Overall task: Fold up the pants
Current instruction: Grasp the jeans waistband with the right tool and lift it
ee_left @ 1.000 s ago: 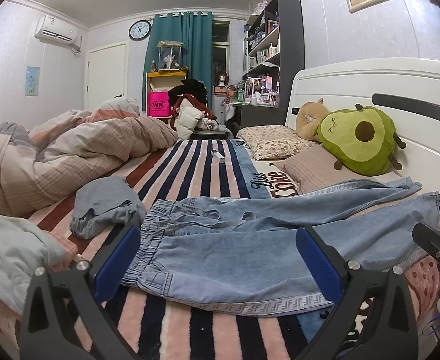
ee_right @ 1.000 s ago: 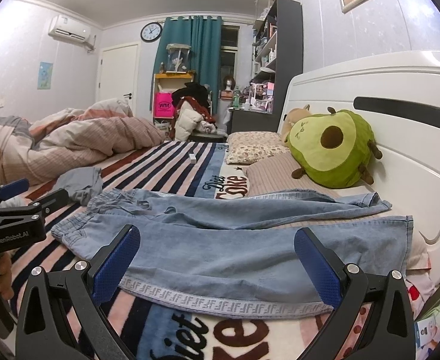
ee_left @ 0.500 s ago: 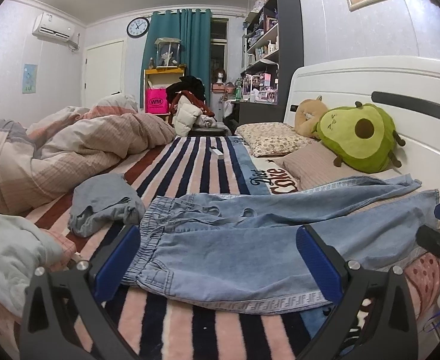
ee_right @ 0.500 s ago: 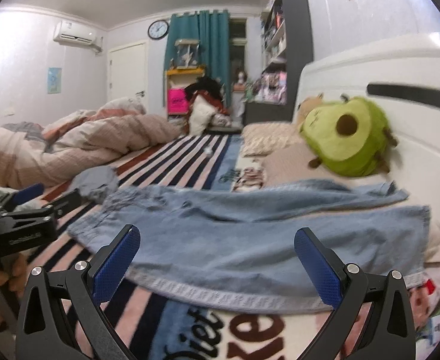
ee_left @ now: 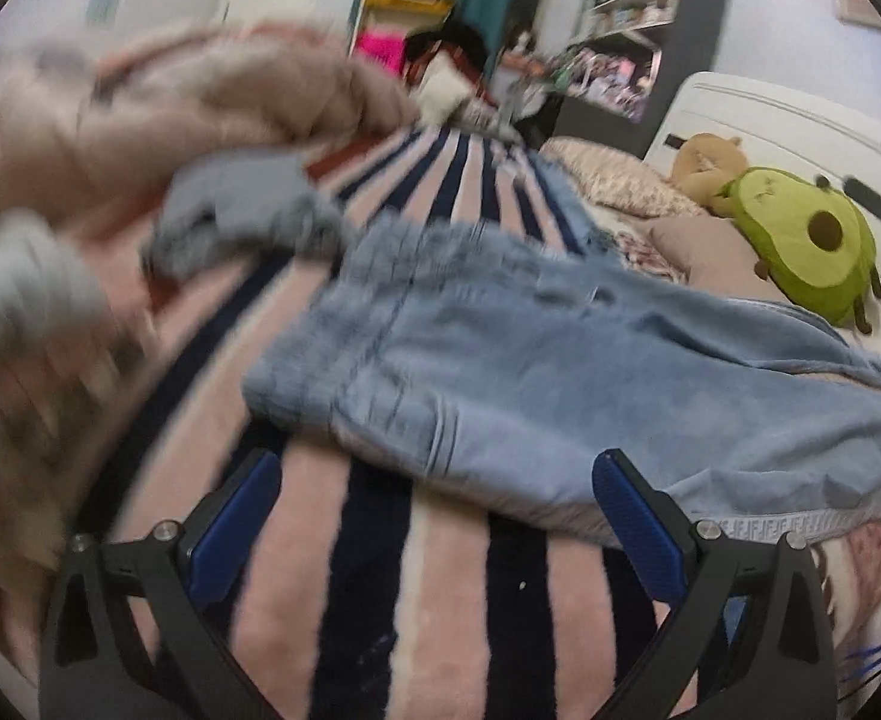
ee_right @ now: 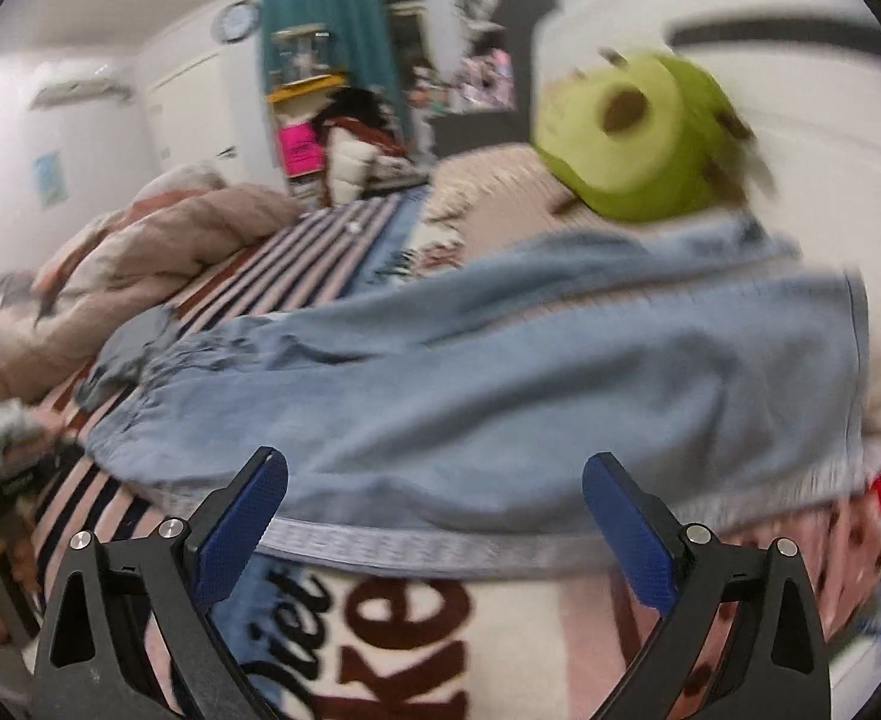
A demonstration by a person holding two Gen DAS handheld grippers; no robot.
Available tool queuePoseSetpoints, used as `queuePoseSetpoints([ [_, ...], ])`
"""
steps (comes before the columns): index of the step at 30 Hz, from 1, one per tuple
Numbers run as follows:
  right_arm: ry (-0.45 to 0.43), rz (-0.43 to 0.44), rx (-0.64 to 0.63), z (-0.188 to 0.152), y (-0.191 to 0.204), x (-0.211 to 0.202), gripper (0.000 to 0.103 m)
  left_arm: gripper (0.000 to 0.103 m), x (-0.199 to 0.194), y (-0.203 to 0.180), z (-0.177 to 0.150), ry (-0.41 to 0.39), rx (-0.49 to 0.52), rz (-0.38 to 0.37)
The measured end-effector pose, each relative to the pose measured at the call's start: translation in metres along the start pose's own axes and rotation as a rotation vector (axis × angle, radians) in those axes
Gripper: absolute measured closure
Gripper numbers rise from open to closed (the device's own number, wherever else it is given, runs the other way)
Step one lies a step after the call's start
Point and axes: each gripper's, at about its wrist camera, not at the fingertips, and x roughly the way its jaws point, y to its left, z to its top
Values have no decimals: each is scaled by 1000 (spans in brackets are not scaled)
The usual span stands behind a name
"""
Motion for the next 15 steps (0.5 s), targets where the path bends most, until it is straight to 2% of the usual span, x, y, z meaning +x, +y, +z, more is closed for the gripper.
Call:
queuePoseSetpoints([
  [7, 70, -63, 140, -18, -59, 16, 5, 2, 44, 1, -3, 110, -94, -111],
  [9, 85, -79, 182, -24, -75, 19, 5, 7, 55, -1, 1, 130, -117, -150],
  [11, 79, -113, 225, -32, -89, 17, 5, 9, 65, -4, 5, 145, -128, -148],
  [13, 77, -137, 262, -40, -104, 16, 5, 16, 72, -7, 10, 149, -125, -140],
  [15, 79, -143, 300, -46, -119, 18, 5, 39, 76, -10, 14, 155, -120, -125],
])
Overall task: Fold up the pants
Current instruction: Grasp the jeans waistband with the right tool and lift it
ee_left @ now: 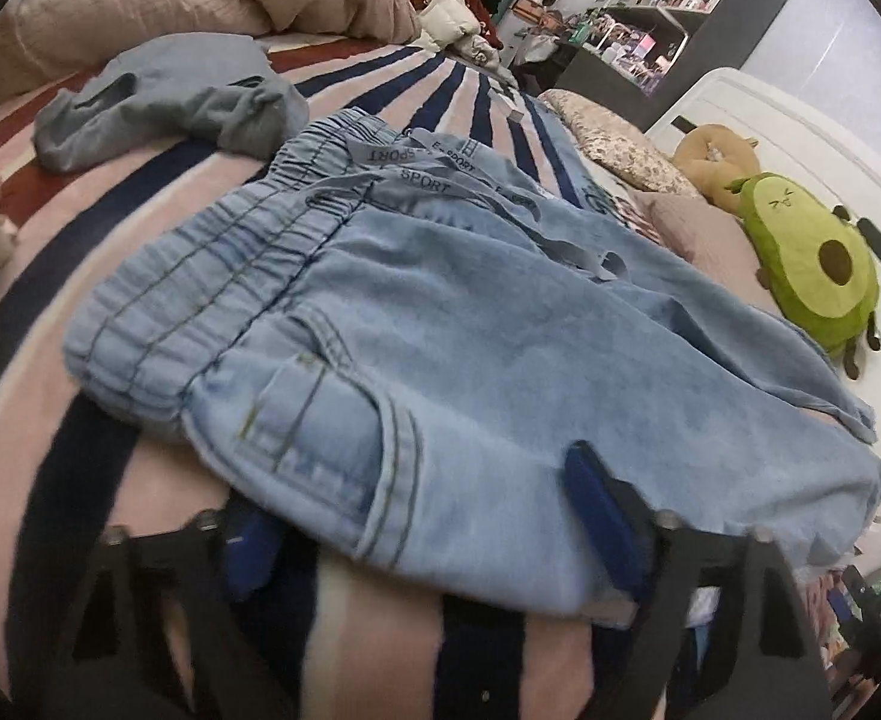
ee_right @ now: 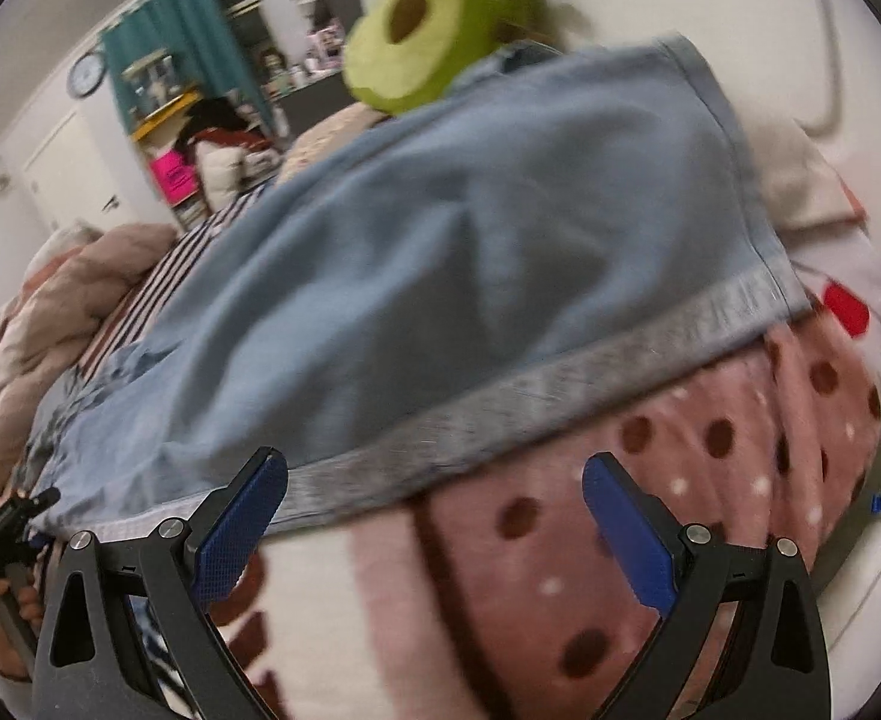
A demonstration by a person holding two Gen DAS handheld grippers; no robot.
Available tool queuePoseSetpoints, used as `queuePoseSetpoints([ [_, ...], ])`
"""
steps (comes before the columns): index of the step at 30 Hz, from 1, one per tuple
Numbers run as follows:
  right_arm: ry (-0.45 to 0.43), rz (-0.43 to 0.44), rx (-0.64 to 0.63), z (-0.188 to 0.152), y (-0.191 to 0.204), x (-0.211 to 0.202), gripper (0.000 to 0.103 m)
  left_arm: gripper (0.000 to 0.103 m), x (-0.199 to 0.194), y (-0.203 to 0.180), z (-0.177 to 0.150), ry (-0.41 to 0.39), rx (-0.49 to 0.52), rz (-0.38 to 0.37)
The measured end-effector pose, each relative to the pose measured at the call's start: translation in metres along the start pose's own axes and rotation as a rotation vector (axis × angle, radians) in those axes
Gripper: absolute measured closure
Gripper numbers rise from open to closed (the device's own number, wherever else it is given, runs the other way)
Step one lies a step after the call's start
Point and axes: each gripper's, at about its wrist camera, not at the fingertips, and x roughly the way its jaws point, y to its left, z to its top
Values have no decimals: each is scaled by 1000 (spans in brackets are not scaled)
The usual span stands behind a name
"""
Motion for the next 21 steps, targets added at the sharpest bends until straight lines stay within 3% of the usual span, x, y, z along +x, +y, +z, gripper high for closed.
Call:
queuePoseSetpoints([
  [3, -2, 3, 43, 2, -20, 11, 5, 64, 6, -2, 6, 19, -7, -4],
  [4, -2, 5, 62, 3, -27, 16, 7, 66, 7, -2, 6, 22, -2, -4],
  [6, -22, -19, 84, 8, -34, 26, 15, 81, 3, -4, 6, 21, 16, 13],
  [9, -64, -34, 91, 15, -45, 31, 15, 90, -5, -2, 6, 4, 23, 0],
  [14, -164, 48, 152, 21, -66, 27, 17, 94, -25, -1, 6, -74, 1, 25],
  [16, -194, 56, 166, 25, -74, 24, 25, 94, -33, -5, 8, -112, 12, 40],
  [18, -202, 65, 177, 29, -81, 21, 39, 94, -39, -7, 11, -134, 25, 49],
  [21, -181, 82, 185, 30, -85, 16, 42, 95, -50, -7, 14, -168, 29, 59],
])
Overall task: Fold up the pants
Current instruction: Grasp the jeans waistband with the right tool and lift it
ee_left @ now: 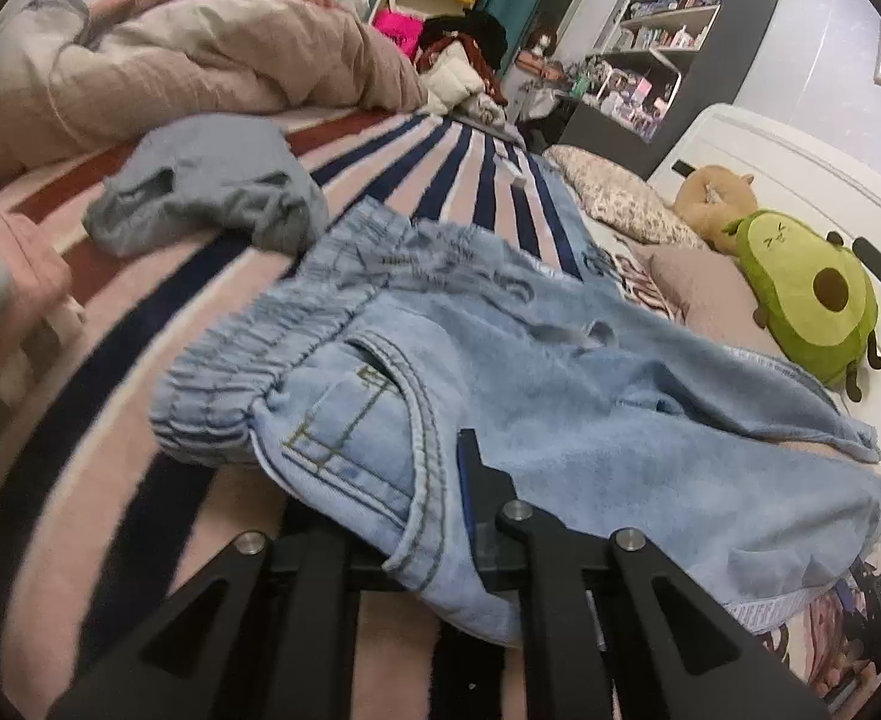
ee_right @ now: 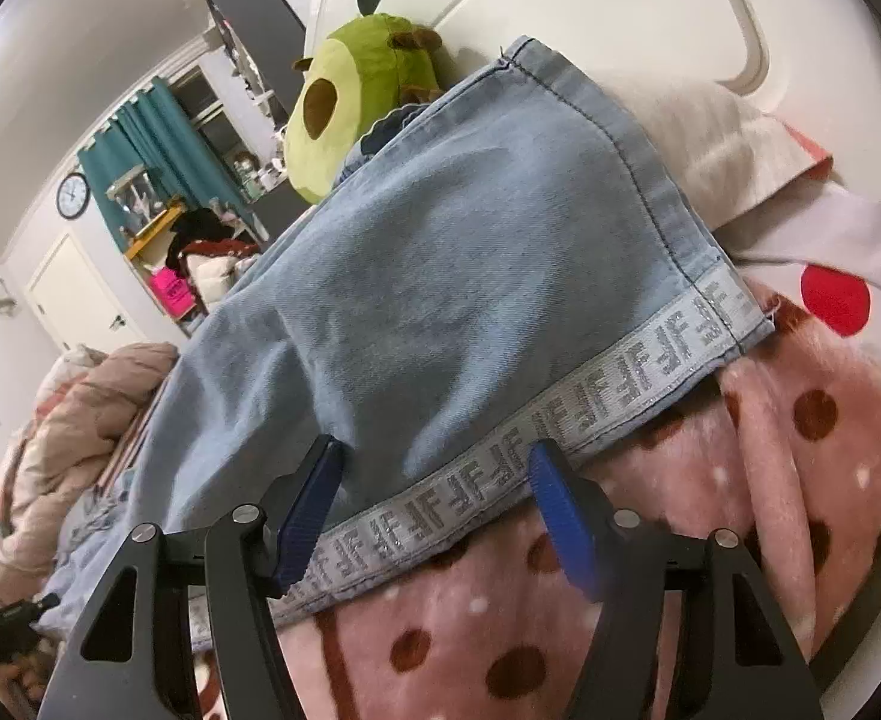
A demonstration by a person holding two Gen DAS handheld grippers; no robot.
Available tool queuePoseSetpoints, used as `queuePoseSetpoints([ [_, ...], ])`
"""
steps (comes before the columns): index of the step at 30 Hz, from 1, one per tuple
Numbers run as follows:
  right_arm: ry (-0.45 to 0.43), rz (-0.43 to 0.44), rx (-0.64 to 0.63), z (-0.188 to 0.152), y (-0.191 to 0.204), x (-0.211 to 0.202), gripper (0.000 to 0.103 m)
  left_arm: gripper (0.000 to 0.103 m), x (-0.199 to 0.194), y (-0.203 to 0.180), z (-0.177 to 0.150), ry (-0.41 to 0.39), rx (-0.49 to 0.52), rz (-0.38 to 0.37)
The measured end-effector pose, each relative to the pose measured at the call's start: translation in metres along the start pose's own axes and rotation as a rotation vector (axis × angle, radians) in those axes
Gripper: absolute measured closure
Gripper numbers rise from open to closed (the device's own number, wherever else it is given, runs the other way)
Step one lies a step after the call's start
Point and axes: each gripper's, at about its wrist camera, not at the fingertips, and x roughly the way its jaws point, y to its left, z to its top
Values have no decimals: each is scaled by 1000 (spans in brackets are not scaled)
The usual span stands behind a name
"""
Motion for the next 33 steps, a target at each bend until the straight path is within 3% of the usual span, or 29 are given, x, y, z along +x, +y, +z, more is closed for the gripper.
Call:
queuePoseSetpoints([
  [3, 37, -34, -31, -5, 7, -6, 40, 95, -7, 9, 3, -19, -17, 20],
  [5, 62, -80, -31, -11, 4, -12, 31, 95, -6, 15, 3, -7, -33, 15],
  [9, 61, -97, -46, -13, -5, -11, 31, 95, 0, 17, -2, 7, -23, 37],
  [15, 36, -243, -100, -4, 7, 7, 30, 95, 5, 21, -8, 30, -41, 34],
  [19, 22, -271, -141, -5, 17, 15, 32, 95, 5, 20, -8, 24, -28, 38],
  [20, 25, -267, -146, -6, 18, 14, 38, 95, 4, 21, -8, 21, -28, 37],
  [21, 29, -271, -152, -4, 19, 14, 56, 95, 3, 21, -8, 14, -31, 33],
  [23, 30, -325, -162, -7, 19, 8, 76, 95, 0, 21, -8, 5, -34, 27],
  [24, 17, -320, -163, -6, 19, 3, 95, 95, -3, 20, -7, -3, -33, 24],
  [25, 11, -328, -169, -6, 20, -1, 102, 95, -5, 19, -6, -9, -32, 22],
  [33, -11, -256, -219, 7, 37, -33, 102, 95, -24, 20, -1, -50, -29, 18],
])
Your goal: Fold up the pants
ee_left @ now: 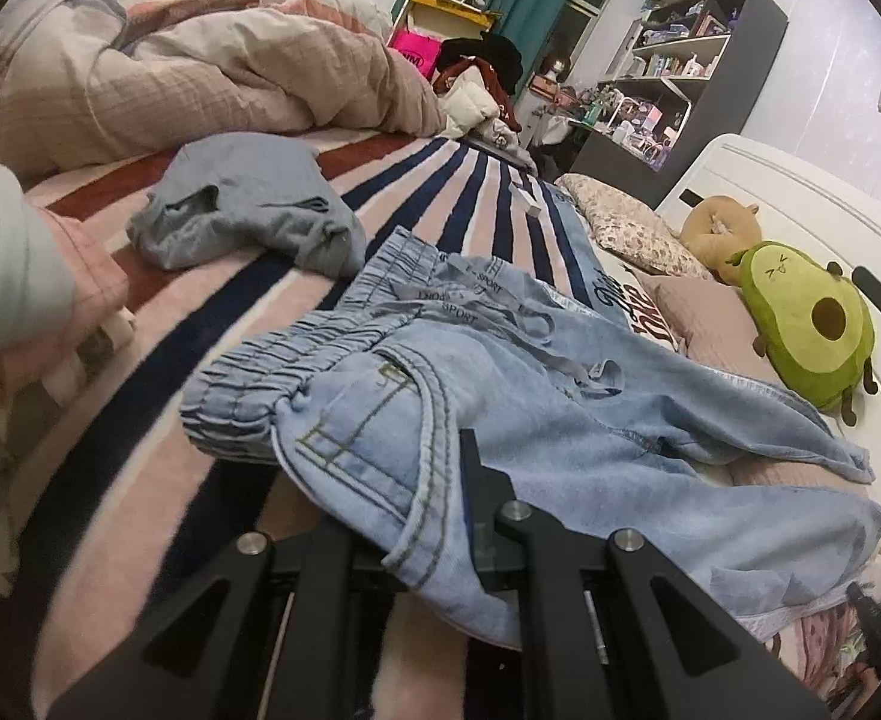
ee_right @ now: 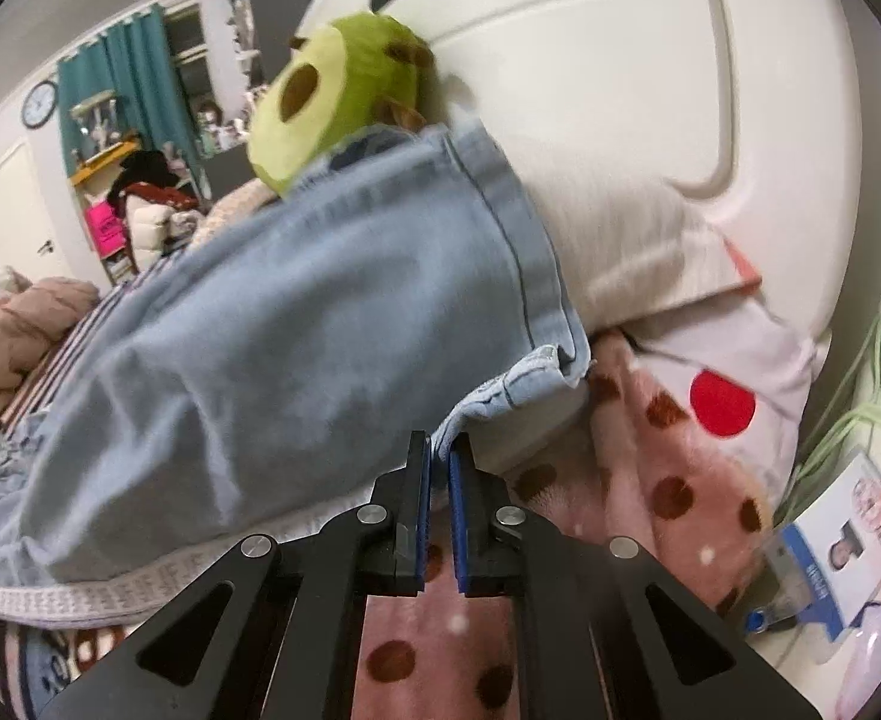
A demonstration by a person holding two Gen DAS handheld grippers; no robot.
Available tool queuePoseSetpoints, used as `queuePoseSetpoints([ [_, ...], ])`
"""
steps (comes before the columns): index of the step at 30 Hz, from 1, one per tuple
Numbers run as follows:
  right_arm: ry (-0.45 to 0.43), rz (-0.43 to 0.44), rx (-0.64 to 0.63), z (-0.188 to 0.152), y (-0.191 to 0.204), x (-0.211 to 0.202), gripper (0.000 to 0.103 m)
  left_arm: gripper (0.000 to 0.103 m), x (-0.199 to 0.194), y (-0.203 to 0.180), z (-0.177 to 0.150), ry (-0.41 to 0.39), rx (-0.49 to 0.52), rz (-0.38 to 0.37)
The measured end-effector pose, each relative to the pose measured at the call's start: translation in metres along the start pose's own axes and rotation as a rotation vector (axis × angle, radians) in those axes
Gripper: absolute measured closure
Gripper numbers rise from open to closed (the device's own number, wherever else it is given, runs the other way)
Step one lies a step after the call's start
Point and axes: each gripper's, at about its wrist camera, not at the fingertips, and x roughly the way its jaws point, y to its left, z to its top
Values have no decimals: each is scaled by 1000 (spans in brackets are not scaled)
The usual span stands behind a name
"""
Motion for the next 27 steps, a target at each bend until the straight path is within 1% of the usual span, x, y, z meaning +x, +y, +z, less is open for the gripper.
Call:
queuePoseSetpoints([
  [3, -17, 20, -18, 3, 4, -15, 102, 96, -8, 0, -1, -13, 14, 6],
  [5, -29, 26, -35, 3, 6, -26, 103, 95, -16, -3, -1, -38, 43, 29],
  [9, -33, 50, -53, 12, 12, -35, 103, 95, -33, -6, 2, -72, 86, 47],
  [13, -40, 78, -69, 14, 12, -48, 103, 95, -50, -5, 8, -106, 98, 61],
  [16, -50, 97, -79, 20, 17, -53, 103, 96, -52, -6, 16, -102, 94, 48],
  [21, -66, 127, -114, 43, 31, -53, 103, 95, -43, -21, 34, -105, 129, 64],
  [23, -49, 130, -135, 50, 39, -48, 103, 96, -37, -25, 38, -95, 133, 69],
  [24, -18, 127, -148, 51, 43, -43, 103, 96, -35, -26, 38, -90, 136, 71],
  [27, 37, 127, -145, 42, 41, -35, 103, 96, -30, -26, 30, -71, 148, 84],
])
